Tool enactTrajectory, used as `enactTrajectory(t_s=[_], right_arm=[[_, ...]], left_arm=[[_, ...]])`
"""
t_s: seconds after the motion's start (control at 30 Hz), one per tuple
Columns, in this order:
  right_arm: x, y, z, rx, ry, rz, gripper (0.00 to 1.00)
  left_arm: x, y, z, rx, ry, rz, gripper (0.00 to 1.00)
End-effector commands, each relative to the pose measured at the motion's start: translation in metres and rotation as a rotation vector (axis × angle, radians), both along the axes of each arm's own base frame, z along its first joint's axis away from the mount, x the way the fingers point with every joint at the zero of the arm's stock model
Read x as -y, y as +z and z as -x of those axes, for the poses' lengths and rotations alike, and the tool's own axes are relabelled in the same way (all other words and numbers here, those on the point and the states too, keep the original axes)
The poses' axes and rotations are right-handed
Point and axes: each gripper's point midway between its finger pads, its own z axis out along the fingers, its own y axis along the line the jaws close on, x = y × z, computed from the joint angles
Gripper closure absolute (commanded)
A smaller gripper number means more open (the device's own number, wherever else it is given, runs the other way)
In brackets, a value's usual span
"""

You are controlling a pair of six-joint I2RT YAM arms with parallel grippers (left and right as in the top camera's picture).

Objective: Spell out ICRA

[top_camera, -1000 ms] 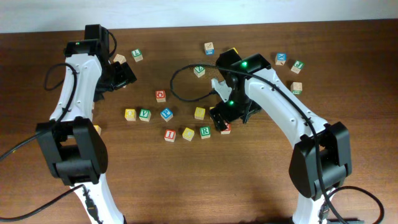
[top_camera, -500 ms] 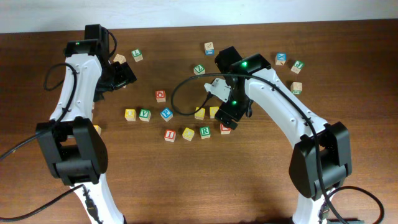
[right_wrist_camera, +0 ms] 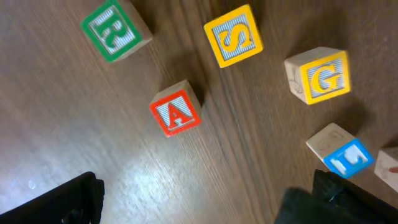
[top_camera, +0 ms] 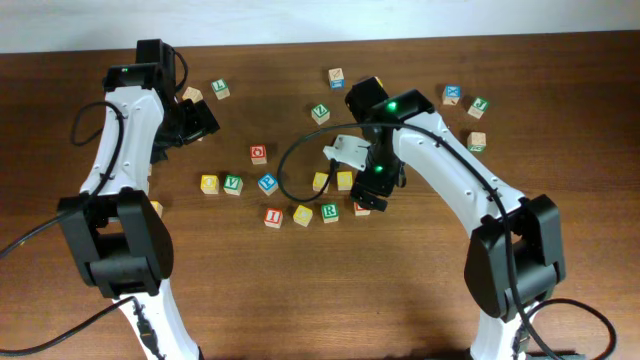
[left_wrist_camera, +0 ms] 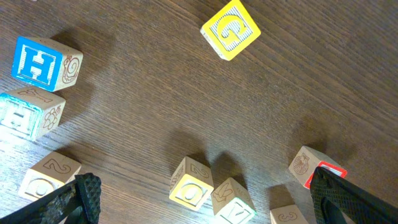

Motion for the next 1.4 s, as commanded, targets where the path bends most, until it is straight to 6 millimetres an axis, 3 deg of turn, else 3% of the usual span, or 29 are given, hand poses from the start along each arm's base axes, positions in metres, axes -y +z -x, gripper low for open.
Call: enactTrajectory(t_s=[0.0, 0.23, 0.4, 0.63, 0.77, 1.0, 1.2, 1.37], right_arm=[[-0.011, -0.019, 0.007, -0.039, 0.013, -0.076, 0.02], [-0.019, -0.033, 0.015, -0.076, 0.014, -0.123, 0.02], [-0.016, -0.050, 0.018, -0.120, 0.010, -0.099, 0.22], [-0.015, -0.061, 0.022, -0.149, 0.009, -0.087, 0.27], [-0.011, -0.083, 0.032, -0.159, 0.007, -0.083, 0.30], [-0.019, -0.083, 0.012, -0.083, -0.021, -0.118, 0.42], [-0.016, -0.083, 0.021, -0.118, -0.031, -0.101, 0.43], [-0.022, -0.083, 0.018, -0.128, -0.167, -0.129, 0.55]], left_arm=[[0.000, -0.002, -0.001, -0.003, 0.013, 0.006, 0.01], [0.000, -0.002, -0.001, -0.003, 0.013, 0.006, 0.01], [0.000, -0.002, -0.001, -0.003, 0.013, 0.006, 0.01], [0.000, -0.002, -0.001, -0.003, 0.013, 0.006, 0.01], [0.000, -0.002, -0.001, -0.003, 0.013, 0.006, 0.01], [0.000, -0.002, -0.001, -0.003, 0.013, 0.006, 0.01], [0.000, -0.002, -0.001, -0.003, 0.013, 0.006, 0.01], [0.000, -0.002, -0.001, -0.003, 0.013, 0.006, 0.01]])
